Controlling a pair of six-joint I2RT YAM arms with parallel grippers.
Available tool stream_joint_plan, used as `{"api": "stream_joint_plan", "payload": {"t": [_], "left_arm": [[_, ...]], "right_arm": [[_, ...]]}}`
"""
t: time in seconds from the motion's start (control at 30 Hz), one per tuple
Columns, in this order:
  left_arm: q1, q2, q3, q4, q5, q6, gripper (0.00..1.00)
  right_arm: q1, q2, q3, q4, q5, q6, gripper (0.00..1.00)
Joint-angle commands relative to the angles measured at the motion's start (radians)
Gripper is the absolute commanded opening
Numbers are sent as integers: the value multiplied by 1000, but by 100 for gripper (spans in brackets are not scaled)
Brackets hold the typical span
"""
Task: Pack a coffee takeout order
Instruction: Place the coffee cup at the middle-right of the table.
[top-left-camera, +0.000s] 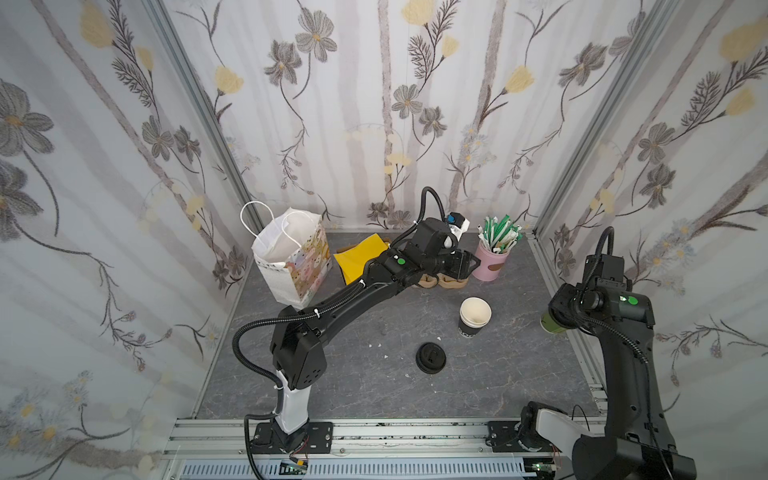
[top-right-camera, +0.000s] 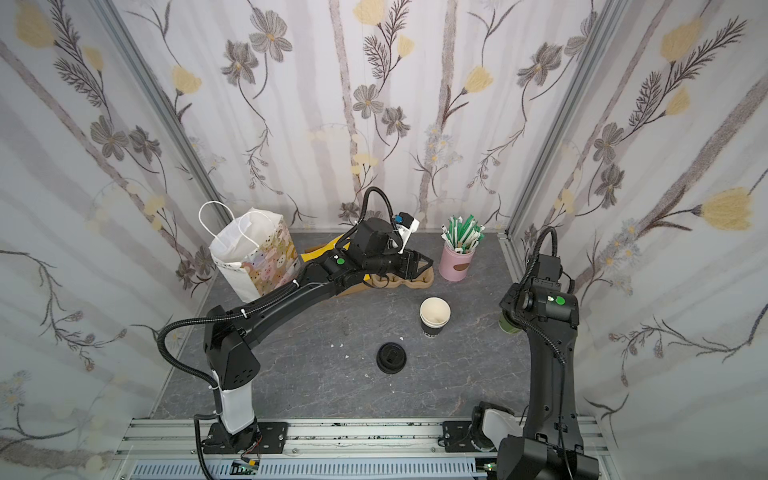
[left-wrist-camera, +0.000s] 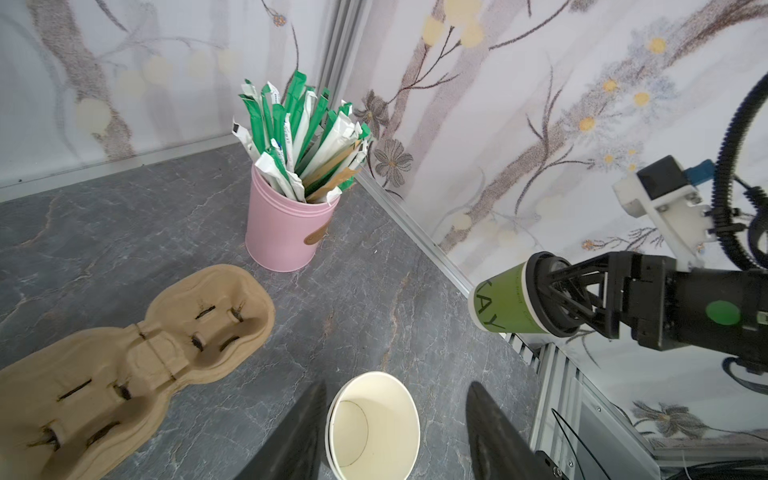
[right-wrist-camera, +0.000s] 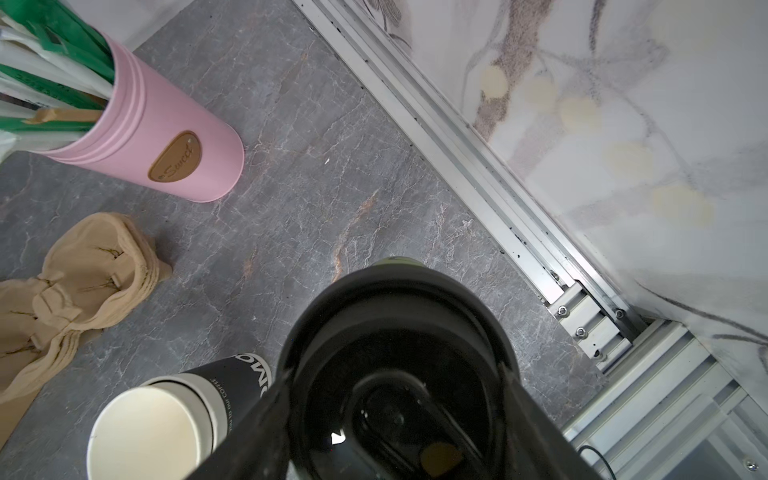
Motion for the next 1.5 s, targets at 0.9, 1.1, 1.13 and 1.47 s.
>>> {"api": "stream_joint_plan", "payload": {"t": [0.9, 1.1, 1.13, 1.47], "left_arm": [[82, -61, -132, 12, -15, 21, 57], [109, -76, -155, 12, -3, 23, 57], [112, -78, -156, 12, -3, 23, 57], [136, -102, -177, 12, 5, 24, 57]], "right_arm": [[45, 489, 33, 295, -95, 1, 76], [73, 485, 48, 272, -65, 9, 83], [75, 482, 50, 270, -65, 13, 84], [88, 425, 52, 237, -43, 24, 91]]}}
